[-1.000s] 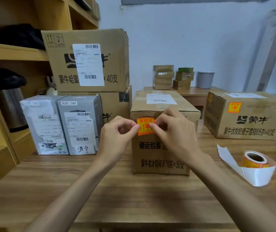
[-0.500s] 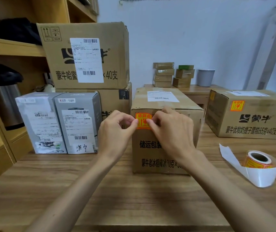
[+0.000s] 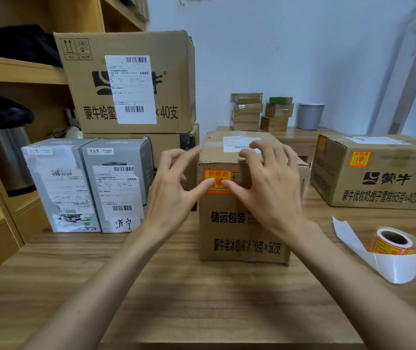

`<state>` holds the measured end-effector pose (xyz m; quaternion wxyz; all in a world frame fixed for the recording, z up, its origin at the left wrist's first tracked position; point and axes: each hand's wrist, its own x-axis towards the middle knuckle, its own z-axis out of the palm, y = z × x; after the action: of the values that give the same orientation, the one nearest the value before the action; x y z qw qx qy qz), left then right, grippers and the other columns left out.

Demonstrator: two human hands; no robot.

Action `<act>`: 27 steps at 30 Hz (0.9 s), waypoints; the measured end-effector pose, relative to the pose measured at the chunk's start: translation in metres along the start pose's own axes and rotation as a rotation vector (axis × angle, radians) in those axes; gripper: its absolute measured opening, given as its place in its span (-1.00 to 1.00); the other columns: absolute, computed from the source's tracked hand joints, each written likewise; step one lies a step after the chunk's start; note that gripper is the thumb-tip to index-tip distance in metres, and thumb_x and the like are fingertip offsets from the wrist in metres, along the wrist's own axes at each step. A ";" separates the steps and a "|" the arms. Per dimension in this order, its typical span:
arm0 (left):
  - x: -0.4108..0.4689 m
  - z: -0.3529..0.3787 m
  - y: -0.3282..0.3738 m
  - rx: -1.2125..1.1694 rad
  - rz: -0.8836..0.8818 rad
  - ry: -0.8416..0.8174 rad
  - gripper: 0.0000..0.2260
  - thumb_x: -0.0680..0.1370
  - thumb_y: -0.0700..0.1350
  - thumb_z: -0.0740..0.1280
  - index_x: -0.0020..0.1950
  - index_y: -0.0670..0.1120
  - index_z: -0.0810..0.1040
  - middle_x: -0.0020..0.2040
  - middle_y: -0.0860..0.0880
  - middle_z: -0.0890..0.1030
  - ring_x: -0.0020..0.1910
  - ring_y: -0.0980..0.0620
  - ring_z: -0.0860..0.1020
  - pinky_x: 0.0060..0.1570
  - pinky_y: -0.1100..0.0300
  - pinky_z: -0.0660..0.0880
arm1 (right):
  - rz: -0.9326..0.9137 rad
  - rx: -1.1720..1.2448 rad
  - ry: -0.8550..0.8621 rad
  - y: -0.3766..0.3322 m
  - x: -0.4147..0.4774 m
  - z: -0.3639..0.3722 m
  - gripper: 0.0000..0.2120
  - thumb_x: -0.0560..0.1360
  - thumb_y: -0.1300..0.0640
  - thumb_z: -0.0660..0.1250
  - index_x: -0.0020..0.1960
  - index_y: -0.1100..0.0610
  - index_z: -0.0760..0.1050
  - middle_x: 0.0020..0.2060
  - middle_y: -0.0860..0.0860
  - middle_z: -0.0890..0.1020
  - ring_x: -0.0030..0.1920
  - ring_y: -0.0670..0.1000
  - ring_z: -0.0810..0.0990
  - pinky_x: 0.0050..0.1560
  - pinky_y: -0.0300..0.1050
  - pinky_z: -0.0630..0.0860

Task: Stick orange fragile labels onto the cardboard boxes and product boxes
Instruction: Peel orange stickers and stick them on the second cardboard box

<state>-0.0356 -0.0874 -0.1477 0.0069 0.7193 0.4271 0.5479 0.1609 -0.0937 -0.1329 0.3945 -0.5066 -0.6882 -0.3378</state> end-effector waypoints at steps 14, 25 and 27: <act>0.012 -0.005 -0.007 -0.149 0.003 -0.054 -0.80 0.56 -0.02 0.47 0.17 0.00 0.68 -0.04 0.10 0.55 -0.07 0.07 0.49 -0.12 0.27 0.39 | 0.045 0.274 -0.069 0.012 0.001 0.005 -0.67 0.54 -0.22 0.25 0.05 0.04 0.53 0.02 -0.03 0.56 0.08 0.06 0.47 0.12 -0.03 0.27; 0.012 -0.005 -0.007 -0.113 0.054 -0.107 -0.78 0.54 -0.03 0.50 0.14 -0.06 0.61 -0.03 0.10 0.50 -0.03 0.06 0.49 -0.07 0.29 0.37 | 0.034 0.255 -0.070 0.012 0.002 0.008 -0.63 0.51 -0.24 0.32 0.05 0.06 0.50 0.02 0.00 0.55 0.11 0.09 0.47 0.12 0.00 0.30; 0.011 -0.009 -0.010 -0.088 0.081 -0.133 -0.73 0.53 -0.04 0.50 0.20 -0.05 0.61 0.00 0.14 0.50 0.02 0.07 0.49 -0.04 0.30 0.38 | 0.014 0.276 -0.078 0.017 0.001 0.007 -0.60 0.50 -0.25 0.28 0.08 0.07 0.50 0.04 -0.01 0.56 0.13 0.09 0.48 0.14 0.01 0.31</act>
<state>-0.0486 -0.0779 -0.1405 0.0448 0.7696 0.3718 0.5172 0.1755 -0.0831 -0.1345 0.4360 -0.4650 -0.7393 -0.2173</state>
